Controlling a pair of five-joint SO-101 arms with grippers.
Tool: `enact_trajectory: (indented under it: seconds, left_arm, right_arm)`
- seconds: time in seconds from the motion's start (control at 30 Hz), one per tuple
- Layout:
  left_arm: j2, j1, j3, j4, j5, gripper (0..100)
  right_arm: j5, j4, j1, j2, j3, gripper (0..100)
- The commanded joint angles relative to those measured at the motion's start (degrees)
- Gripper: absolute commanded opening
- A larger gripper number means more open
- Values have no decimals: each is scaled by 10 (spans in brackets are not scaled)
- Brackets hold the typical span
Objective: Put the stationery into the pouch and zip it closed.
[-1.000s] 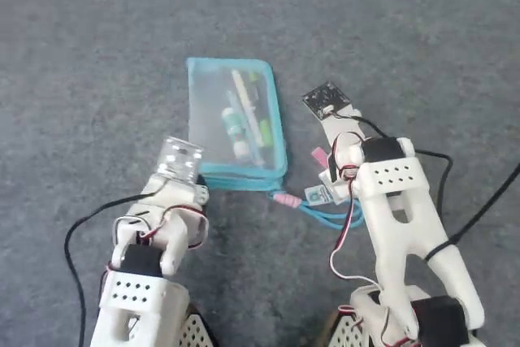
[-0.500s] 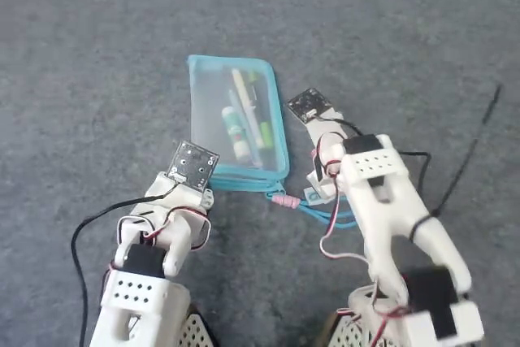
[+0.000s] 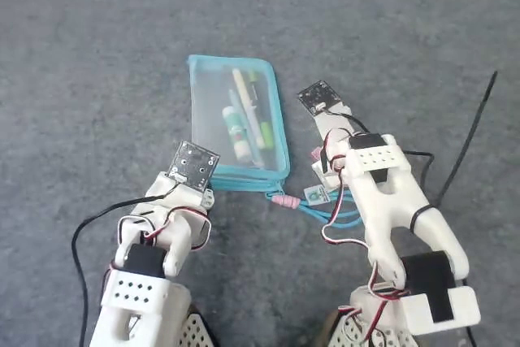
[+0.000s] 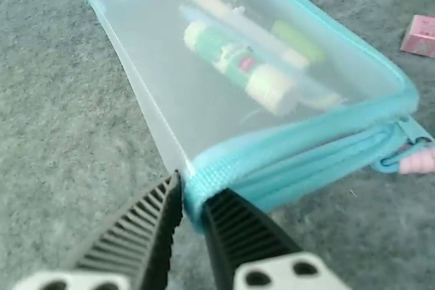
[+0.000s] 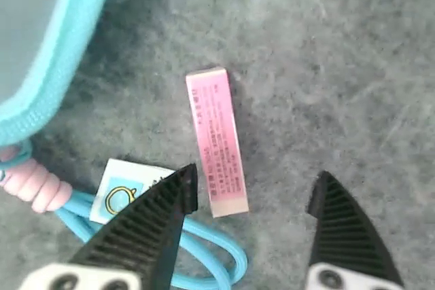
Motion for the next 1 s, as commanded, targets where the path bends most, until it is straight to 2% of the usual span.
enact_trajectory:
  seconds: [0.0, 0.1, 0.53, 0.6, 0.7, 0.83, 0.97]
  left_arm:
    - [4, 10, -2, -9, -7, 12]
    - [4, 10, -2, -9, -7, 12]
    - [4, 10, -1, -8, -7, 12]
    - [4, 10, -1, -8, -7, 12]
    - [4, 10, -1, -8, -7, 12]
    - [4, 10, -1, -9, -7, 12]
    - [4, 10, -1, -9, -7, 12]
  right_arm:
    - [3, -9, 7, -1, -3, 155]
    - [3, -7, 9, 0, -2, 126]
    - [4, -5, 10, 44, 4, 148]
    - [3, -3, 20, 44, 4, 110]
    - [-23, -3, 58, 39, -1, 2]
    - [-48, 33, 102, 17, -23, 3]
    - [-48, 86, 108, -56, -18, 7]
